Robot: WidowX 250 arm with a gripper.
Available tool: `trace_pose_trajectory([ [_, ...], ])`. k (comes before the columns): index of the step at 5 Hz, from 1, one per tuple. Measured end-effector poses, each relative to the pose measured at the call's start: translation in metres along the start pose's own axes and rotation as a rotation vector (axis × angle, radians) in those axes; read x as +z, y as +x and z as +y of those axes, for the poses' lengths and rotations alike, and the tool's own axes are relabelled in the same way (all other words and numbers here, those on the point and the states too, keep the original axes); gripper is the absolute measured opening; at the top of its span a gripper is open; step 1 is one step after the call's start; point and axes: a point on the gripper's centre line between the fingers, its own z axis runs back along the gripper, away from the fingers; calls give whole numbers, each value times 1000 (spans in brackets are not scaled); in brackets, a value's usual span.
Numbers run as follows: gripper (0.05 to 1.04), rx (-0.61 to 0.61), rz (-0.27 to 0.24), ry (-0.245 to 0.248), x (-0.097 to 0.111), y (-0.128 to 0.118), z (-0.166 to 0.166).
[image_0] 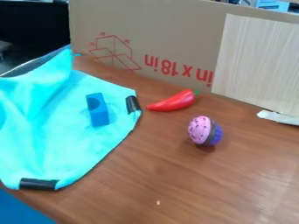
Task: Unfold the cloth from top right to bottom left
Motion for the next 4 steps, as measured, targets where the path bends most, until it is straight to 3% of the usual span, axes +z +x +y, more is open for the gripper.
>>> trace_pose_trajectory([
  [2,50,31,-61,37,-6,6,6],
  [3,50,61,-153,73,15,6,14],
  [4,50,126,-160,125,14,4,19],
])
